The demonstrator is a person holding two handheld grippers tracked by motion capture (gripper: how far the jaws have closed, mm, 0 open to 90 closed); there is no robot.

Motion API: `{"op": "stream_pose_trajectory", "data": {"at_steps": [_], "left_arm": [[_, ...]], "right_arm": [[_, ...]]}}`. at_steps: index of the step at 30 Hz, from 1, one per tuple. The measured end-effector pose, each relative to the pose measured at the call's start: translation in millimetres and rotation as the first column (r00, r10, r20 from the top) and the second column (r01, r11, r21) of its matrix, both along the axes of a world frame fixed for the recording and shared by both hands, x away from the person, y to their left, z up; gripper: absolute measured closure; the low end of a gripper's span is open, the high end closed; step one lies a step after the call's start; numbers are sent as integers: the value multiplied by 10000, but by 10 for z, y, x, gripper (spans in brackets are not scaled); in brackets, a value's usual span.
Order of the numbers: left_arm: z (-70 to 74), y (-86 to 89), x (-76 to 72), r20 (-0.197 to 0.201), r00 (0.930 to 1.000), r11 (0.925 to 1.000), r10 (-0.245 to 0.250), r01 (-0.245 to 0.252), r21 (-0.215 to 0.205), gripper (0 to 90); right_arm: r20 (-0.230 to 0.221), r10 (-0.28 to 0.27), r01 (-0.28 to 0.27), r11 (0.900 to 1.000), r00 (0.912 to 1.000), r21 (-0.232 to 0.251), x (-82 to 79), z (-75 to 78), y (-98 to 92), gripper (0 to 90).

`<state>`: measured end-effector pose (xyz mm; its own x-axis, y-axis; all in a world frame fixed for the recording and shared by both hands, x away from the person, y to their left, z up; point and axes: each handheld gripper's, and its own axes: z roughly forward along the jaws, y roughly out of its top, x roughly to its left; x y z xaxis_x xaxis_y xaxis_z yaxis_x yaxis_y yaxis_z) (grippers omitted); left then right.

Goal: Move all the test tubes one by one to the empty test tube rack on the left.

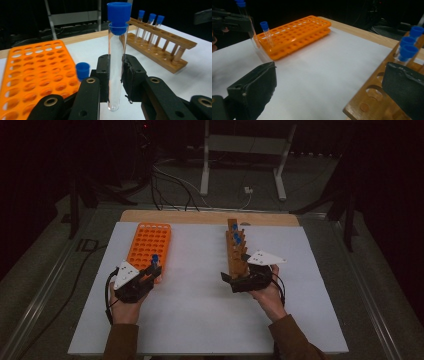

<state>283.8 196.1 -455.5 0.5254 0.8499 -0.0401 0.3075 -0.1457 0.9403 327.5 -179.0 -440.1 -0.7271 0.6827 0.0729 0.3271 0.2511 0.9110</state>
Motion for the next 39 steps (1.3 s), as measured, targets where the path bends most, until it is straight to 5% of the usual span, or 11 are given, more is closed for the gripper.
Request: {"op": "stream_pose_trajectory", "data": {"at_steps": [14, 23, 35, 39], "left_arm": [[-31, 163, 44, 38, 9935, 9934, 1134, -1135, 172, 759], [-139, 206, 165, 248, 9812, 9811, 1915, -1921, 253, 760], [-282, 216, 260, -112, 9793, 9792, 2022, -2019, 200, 760], [-315, 198, 277, -408, 9800, 9801, 1947, -1927, 483, 761]], "right_arm": [[38, -131, 130, 9999, 9999, 33, -37, 19, -69, 1], [44, -93, 92, 9999, 9999, 56, -39, 21, -62, 1], [53, -63, 63, 9999, 10000, 96, -40, 23, -57, 1], [48, -54, 53, 9999, 10000, 96, -43, 22, -55, 1]]}}
